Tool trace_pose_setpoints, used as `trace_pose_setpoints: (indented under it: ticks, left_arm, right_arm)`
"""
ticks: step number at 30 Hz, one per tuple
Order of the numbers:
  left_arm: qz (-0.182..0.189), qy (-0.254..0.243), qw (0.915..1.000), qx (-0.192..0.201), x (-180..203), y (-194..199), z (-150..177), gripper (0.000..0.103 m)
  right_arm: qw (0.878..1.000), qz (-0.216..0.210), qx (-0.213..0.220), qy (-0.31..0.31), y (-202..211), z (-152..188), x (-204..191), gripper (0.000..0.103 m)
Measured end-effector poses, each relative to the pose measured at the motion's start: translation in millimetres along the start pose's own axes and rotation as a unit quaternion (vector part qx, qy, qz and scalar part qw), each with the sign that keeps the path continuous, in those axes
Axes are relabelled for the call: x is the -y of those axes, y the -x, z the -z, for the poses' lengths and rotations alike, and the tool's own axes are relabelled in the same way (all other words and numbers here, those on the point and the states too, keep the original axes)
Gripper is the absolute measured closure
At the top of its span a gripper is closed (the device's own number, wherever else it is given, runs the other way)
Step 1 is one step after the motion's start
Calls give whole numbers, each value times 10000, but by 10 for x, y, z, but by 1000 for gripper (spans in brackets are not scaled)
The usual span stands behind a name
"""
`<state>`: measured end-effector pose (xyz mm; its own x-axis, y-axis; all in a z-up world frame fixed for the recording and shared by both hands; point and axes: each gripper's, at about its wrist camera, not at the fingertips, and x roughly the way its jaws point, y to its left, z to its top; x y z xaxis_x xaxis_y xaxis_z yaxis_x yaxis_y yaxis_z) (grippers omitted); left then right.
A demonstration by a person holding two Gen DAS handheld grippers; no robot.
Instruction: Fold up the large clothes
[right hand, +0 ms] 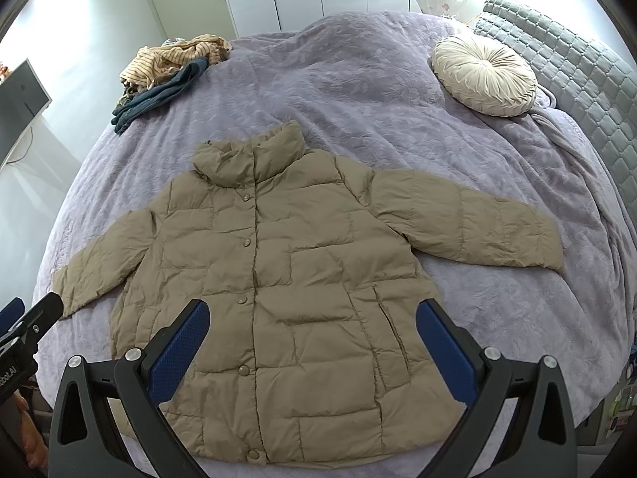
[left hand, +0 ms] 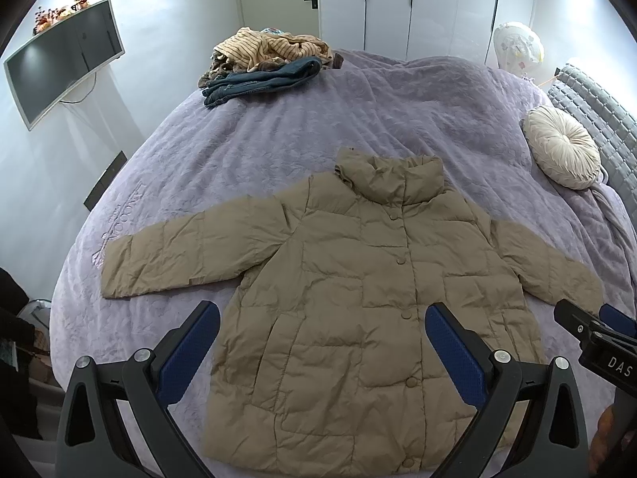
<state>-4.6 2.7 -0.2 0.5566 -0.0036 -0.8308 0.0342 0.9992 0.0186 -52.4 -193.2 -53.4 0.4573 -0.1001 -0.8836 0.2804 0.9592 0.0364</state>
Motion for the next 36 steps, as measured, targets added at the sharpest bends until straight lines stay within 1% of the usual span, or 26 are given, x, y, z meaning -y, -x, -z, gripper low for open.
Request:
trace_pose_setpoints:
  ticks: [7, 15, 19, 20, 24, 30, 33, 36]
  left_arm:
    - [9, 1, 10000, -20, 24, -13, 9, 0]
    - [-28, -40, 10000, 47, 43, -56, 4, 0]
    - [-78, -84, 9999, 80, 49, -72, 10, 0]
    - [-142, -121, 9997, 126, 50, -73, 11, 0]
    - [-203, -147, 9996, 119, 39, -101, 1, 0]
    - [-156, -80, 9998, 119, 24, -114, 1, 0]
    - [-290, -142, 9993, 188, 23, -122, -12, 0]
    - [-313, -141, 9992, 182, 14, -134, -21, 0]
  right_arm:
    - [10000, 6, -4, -2, 1, 4, -22, 0]
    - [10000, -7, -9, 4, -7, 5, -23, 0]
    - [10000, -4, -14, 4, -27, 14, -45, 0]
    - [10000, -7, -17, 4, -27, 15, -48, 0]
    - [10000, -3, -18, 12, -24, 19, -54, 0]
    - [10000, -1, -26, 8, -30, 5, -47, 0]
    - [10000, -4, -30, 7, -32, 5, -52, 0]
    - [10000, -9, -35, 8, -34, 1, -56, 0]
